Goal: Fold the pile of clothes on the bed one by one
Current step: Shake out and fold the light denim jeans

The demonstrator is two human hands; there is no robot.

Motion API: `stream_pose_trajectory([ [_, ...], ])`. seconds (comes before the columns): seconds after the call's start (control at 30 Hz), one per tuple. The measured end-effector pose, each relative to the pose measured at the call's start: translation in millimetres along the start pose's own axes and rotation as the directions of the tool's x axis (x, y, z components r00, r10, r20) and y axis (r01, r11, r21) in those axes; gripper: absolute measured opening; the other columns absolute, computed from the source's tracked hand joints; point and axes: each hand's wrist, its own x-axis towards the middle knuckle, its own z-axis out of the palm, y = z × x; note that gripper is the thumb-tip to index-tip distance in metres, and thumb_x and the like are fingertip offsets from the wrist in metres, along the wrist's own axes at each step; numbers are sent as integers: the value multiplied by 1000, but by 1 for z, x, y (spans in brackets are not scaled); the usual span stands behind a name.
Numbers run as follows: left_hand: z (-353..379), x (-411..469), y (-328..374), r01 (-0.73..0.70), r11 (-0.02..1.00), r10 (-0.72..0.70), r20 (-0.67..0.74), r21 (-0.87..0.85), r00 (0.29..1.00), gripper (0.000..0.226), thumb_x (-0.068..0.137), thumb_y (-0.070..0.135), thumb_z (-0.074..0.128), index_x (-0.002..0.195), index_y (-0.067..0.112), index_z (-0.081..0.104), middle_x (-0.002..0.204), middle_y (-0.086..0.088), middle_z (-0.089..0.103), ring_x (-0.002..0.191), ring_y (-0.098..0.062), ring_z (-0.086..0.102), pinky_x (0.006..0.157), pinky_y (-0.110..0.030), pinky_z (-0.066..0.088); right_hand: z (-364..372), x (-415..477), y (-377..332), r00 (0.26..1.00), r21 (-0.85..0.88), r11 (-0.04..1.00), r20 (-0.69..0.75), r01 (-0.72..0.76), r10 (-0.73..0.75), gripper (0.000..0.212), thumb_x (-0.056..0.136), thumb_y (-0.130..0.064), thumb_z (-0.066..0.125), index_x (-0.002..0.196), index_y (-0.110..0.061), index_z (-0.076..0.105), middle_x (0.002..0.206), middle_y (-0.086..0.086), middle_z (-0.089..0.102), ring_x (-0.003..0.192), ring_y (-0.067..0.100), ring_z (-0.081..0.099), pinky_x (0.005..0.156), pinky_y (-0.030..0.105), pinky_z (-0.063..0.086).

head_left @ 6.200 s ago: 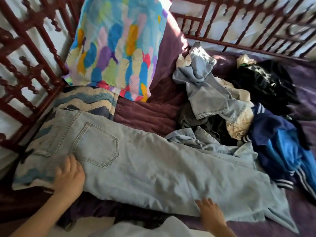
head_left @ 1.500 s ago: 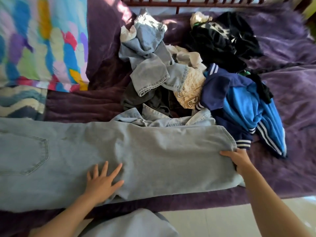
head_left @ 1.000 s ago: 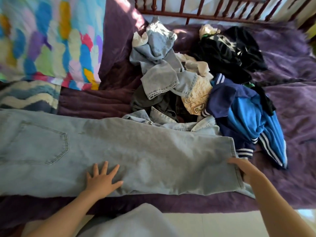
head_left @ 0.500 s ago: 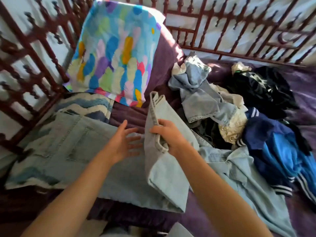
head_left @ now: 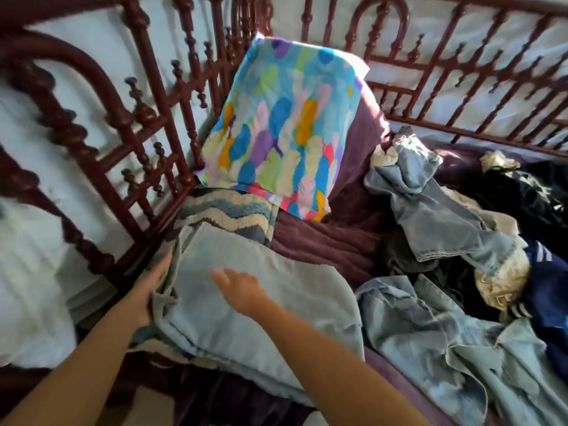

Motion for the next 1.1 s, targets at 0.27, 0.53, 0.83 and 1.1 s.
stream_pose_trajectory([
  [0.27, 0, 18, -1, -99, 836, 138, -33, 540, 990, 41, 82, -14, 50, 109, 17, 51, 84, -15, 55, 73, -31, 52, 61, -32, 45, 30, -69, 199, 771, -80, 797, -329, -599, 546, 55, 94, -49, 35, 145, -31, 25, 152, 5, 21, 140, 25, 19, 110, 40, 25],
  [0.53, -11, 17, -49, 30, 298, 346, -137, 954, 928, 85, 80, 20, 67, 149, 16, 16, 145, -22, 31, 125, -43, 35, 99, -50, 37, 45, -104, 256, 699, 460, 711, -235, -532, 675, 62, 94, -32, 51, 146, -13, 25, 142, 15, 43, 128, 31, 43, 103, 38, 37],
  [0.83, 70, 0, -98, -275, -183, 380, 326, 944, 866, 58, 96, 39, 37, 149, 30, 15, 158, -11, 0, 145, -28, -2, 114, -48, 10, 6, -52, 236, 807, 316, 821, -216, -475, 550, 63, 95, -37, 45, 149, -31, 14, 149, 14, 22, 132, 34, 33, 107, 38, 34],
  [1.1, 144, 3, -91, -346, -206, 315, 397, 915, 862, 53, 94, 37, 37, 145, 25, 25, 157, -11, 3, 144, -32, 1, 112, -49, 16, 1, -44, 253, 873, 169, 871, -94, -461, 479, 43, 96, -34, 42, 139, -27, 44, 146, 10, 37, 133, 29, 35, 109, 35, 33],
])
